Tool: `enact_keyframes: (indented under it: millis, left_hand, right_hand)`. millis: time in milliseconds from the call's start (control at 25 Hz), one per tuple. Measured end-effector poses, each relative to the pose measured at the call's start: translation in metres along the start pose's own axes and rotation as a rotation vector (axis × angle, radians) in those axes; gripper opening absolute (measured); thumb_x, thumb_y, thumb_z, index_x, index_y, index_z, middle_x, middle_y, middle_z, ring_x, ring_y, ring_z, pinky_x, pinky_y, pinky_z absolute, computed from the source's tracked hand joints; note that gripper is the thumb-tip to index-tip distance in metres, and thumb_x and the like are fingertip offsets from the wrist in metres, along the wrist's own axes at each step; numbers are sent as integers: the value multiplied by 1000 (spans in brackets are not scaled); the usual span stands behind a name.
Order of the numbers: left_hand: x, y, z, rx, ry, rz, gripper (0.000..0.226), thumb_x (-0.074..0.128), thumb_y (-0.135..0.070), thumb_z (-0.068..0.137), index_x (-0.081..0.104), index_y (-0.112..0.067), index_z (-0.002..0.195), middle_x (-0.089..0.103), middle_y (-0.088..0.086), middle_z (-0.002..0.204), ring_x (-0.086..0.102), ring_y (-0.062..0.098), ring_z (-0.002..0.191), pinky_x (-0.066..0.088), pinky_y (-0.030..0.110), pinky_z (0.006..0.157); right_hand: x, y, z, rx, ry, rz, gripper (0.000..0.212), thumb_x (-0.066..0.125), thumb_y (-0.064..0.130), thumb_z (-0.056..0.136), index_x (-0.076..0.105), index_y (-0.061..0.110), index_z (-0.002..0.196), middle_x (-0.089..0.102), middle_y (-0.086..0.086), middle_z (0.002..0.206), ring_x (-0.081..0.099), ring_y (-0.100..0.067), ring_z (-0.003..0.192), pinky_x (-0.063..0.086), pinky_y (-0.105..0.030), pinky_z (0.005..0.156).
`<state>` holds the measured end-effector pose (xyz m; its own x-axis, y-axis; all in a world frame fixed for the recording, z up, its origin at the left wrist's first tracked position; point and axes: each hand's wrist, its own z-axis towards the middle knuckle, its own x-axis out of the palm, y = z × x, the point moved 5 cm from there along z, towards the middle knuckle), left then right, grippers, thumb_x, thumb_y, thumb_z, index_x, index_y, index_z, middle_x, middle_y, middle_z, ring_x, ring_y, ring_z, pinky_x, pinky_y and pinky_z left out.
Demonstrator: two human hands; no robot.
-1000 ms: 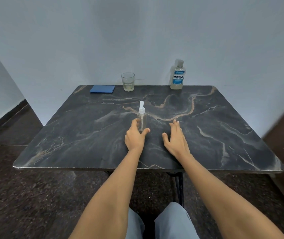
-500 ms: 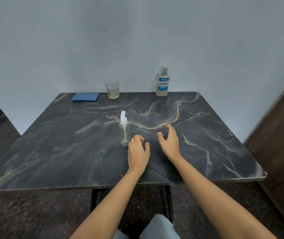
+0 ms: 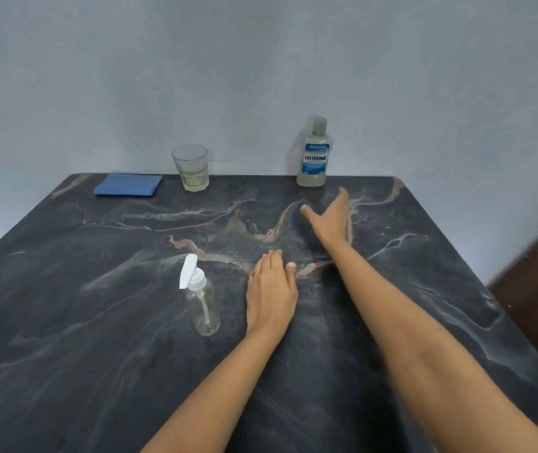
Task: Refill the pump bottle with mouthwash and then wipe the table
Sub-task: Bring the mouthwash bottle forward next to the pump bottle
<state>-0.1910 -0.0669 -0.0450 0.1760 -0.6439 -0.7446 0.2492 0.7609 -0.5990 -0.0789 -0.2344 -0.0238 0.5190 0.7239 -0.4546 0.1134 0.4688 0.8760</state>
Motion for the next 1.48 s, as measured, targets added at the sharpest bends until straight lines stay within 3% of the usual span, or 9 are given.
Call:
enact_keyframes:
  millis: [280, 400, 480, 640, 880, 1040, 1200, 1320, 1480]
  left_hand:
    - [3, 2, 1, 23, 32, 100, 63, 15, -46, 94, 43, -13, 140, 44, 4, 147, 33, 18, 140, 22, 32, 115]
    - [5, 3, 2, 21, 41, 101, 58, 21, -44, 97, 42, -13, 141, 43, 4, 147, 32, 18, 140, 21, 31, 115]
    - [5, 1, 2, 16, 41, 94, 52, 28, -40, 99, 42, -12, 140, 44, 4, 147, 33, 19, 140, 21, 31, 115]
    - [3, -2, 1, -3, 44, 59, 45, 34, -35, 101, 44, -11, 138, 47, 5, 144, 36, 19, 137, 24, 33, 115]
    - [-13, -5, -5, -58, 2, -132, 31, 40, -28, 100, 56, -9, 119, 61, 6, 118, 50, 24, 116, 39, 34, 98]
    - [-36, -11, -31, -106, -7, -282, 24, 45, -26, 99, 58, -12, 113, 59, 4, 112, 56, 19, 102, 42, 29, 84]
    - [-60, -13, -81, -219, -94, -435, 22, 50, -32, 96, 62, -17, 85, 64, -4, 81, 60, 14, 77, 44, 28, 68]
    - [-85, -6, -118, -269, -182, -491, 32, 56, -38, 92, 59, -17, 68, 57, -7, 59, 52, 4, 56, 37, 12, 54]
    - [-117, 18, -154, -327, -292, -518, 40, 62, -34, 87, 50, -10, 58, 48, -3, 49, 43, 8, 48, 36, 17, 53]
  right_hand:
    - [63, 14, 105, 7, -181, 65, 119, 83, 35, 67, 4, 1, 149, 18, -19, 155, 16, -34, 144, 16, -48, 119]
    - [68, 14, 128, 15, -255, -16, 104, 79, 33, 69, 16, 4, 146, 36, -17, 145, 36, -35, 134, 31, -47, 112]
    - [66, 14, 126, 25, -244, -40, 83, 75, 33, 71, 29, 6, 134, 49, -13, 128, 51, -31, 117, 47, -41, 94]
    - [46, 13, 87, -29, -203, -62, 72, 73, 40, 67, 37, 8, 120, 57, -9, 116, 57, -28, 106, 49, -37, 80]
    - [-13, 10, -30, -100, -130, -104, 70, 76, 47, 68, 39, 10, 114, 57, -1, 109, 57, -21, 99, 43, -31, 79]
    - [-52, 8, -109, -42, -113, -106, 74, 78, 45, 68, 37, 10, 119, 60, -7, 115, 60, -26, 104, 45, -32, 81]
    - [-77, 5, -173, -22, -117, -109, 68, 79, 42, 69, 36, 11, 112, 61, -8, 113, 62, -29, 102, 45, -32, 79]
    - [-88, 3, -202, -14, -133, -107, 68, 79, 43, 69, 36, 12, 110, 61, -6, 112, 62, -28, 101, 45, -32, 79]
    - [-93, -1, -223, -8, -141, -118, 68, 78, 46, 68, 34, 14, 109, 61, -6, 109, 62, -27, 98, 50, -37, 78]
